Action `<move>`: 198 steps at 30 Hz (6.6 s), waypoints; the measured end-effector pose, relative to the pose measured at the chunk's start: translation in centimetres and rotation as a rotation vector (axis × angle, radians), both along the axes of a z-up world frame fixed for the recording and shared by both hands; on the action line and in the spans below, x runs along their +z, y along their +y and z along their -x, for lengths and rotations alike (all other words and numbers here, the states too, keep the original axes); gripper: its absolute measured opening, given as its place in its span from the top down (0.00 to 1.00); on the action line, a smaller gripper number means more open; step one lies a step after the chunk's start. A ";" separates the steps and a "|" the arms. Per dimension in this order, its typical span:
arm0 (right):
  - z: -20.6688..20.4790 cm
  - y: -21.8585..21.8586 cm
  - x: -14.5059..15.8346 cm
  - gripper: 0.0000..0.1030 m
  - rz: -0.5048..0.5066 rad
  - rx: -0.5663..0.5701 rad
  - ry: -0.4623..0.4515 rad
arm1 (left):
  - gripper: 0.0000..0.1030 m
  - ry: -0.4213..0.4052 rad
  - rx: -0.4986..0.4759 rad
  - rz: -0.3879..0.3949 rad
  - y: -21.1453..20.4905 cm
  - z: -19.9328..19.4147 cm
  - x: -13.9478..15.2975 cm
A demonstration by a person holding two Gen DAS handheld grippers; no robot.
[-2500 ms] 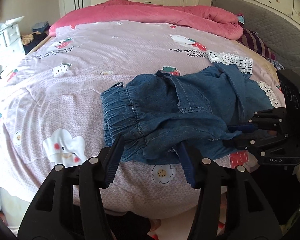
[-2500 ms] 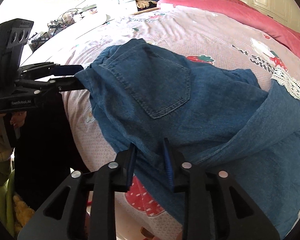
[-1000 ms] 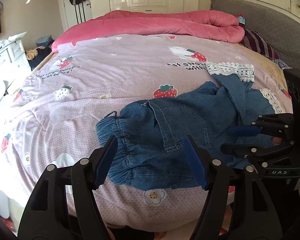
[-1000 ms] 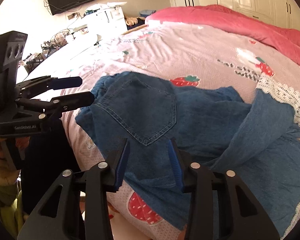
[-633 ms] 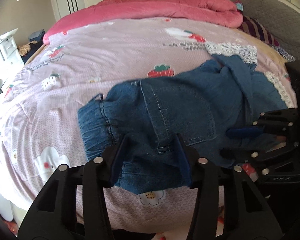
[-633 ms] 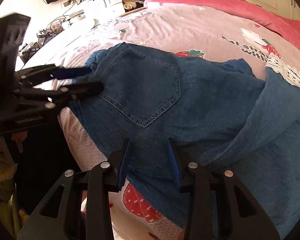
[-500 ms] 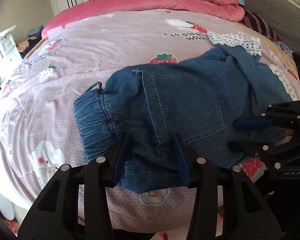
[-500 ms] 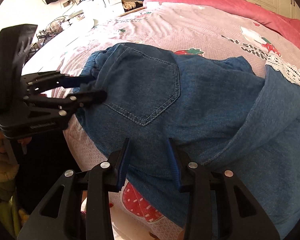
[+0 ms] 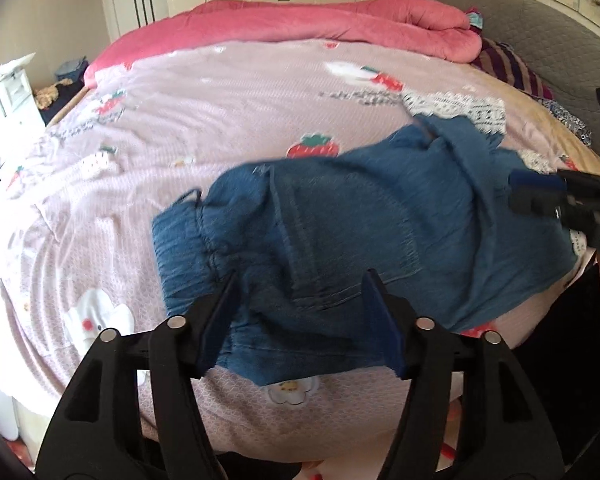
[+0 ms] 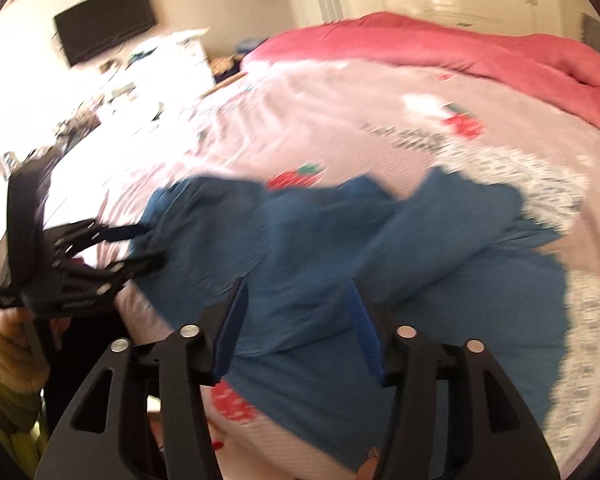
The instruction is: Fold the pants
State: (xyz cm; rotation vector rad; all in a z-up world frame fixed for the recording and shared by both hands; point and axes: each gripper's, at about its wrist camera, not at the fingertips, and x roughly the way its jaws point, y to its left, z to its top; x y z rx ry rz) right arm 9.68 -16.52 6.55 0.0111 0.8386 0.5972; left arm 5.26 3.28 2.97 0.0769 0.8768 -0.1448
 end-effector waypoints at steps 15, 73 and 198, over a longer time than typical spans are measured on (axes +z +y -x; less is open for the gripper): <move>-13.1 -2.3 1.6 0.12 0.261 -0.073 -0.031 | 0.26 0.043 -0.251 0.121 -11.4 -6.0 0.9; 5.0 -21.0 -4.6 0.92 -0.232 -0.361 0.180 | 0.95 0.061 -0.430 0.009 -16.5 -2.8 -2.0; -3.6 -20.9 -3.8 0.35 -0.043 -0.417 0.089 | 0.54 0.130 -0.294 0.196 -9.1 -18.2 -1.1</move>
